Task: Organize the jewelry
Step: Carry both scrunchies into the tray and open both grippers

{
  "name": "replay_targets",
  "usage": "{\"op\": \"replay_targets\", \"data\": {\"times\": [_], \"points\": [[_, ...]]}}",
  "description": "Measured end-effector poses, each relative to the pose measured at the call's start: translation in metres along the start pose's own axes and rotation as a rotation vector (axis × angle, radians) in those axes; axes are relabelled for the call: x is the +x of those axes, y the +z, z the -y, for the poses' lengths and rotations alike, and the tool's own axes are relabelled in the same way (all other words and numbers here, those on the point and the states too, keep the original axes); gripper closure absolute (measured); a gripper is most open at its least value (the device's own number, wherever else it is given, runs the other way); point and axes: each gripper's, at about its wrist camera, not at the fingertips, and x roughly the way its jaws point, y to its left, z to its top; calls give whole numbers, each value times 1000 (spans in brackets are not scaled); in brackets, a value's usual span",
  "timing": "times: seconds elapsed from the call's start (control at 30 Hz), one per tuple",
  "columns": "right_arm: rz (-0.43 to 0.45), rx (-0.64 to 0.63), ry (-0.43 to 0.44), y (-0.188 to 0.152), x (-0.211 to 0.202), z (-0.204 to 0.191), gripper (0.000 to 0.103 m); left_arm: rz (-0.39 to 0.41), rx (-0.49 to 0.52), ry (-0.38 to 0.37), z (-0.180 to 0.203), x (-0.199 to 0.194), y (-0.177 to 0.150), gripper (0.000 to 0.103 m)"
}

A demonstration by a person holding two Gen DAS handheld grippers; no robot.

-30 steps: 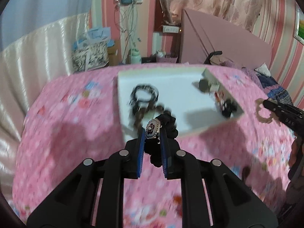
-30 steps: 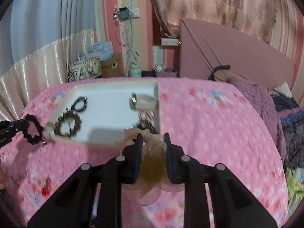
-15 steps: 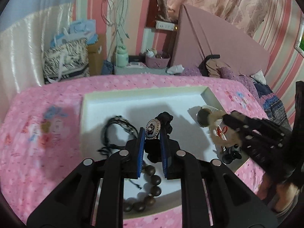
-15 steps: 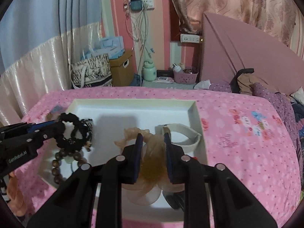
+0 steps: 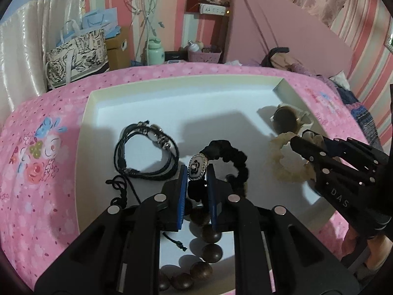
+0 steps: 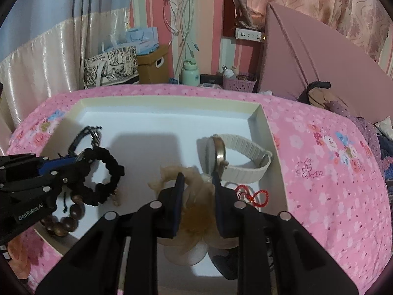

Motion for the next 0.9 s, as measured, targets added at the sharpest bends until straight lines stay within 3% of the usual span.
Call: {"op": "replay_targets", "data": {"times": [0.2,0.4,0.9], "points": [[38,5,-7,-3,1,-1,81,36,6,55,3,-1,-7,89],[15,16,-9,-8,9,-2,81,60,22,102,12,-5,-13,89],[-1,35,-28,-10,17,0,78,71,26,123,13,-8,-17,89]]}}
